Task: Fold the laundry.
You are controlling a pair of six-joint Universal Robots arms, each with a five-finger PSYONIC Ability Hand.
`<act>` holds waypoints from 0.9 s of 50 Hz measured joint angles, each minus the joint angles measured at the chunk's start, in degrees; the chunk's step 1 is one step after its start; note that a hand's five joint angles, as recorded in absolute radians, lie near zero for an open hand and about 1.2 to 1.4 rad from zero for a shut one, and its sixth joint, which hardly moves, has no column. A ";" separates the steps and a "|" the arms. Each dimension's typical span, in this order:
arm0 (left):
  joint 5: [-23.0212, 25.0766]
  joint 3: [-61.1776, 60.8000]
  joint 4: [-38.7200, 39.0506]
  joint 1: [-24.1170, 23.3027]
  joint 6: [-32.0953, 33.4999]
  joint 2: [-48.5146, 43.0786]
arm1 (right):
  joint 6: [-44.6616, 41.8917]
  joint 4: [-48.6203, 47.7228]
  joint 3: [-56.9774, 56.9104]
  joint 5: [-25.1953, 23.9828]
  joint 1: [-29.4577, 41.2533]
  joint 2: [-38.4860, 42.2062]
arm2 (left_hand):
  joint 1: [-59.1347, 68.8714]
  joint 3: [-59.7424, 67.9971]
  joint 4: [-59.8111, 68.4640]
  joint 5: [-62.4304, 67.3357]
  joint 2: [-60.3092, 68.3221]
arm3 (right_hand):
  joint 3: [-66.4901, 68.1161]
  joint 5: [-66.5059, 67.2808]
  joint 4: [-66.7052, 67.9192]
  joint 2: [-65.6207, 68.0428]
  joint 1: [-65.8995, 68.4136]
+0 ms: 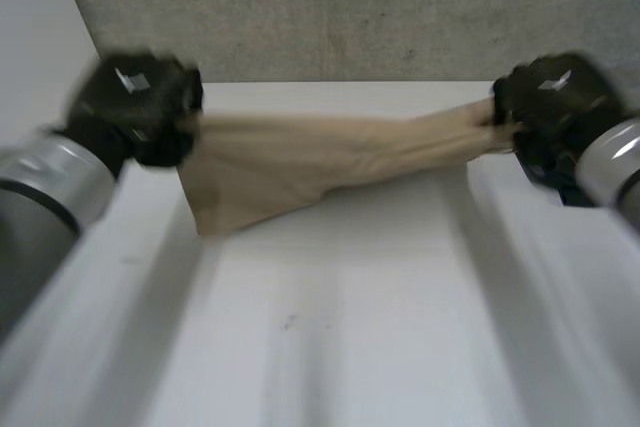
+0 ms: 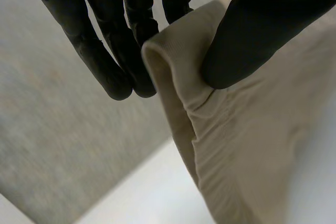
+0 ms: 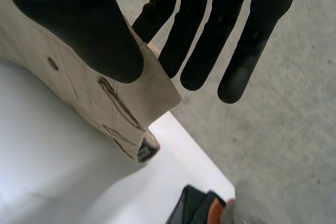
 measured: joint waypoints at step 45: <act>0.30 29.59 31.44 2.40 -2.73 -22.70 | 2.84 -28.66 -31.56 11.62 7.46 18.69 | 0.14 0.15 0.21 0.32 0.15 | 0.17 0.57 0.01 0.00 1.99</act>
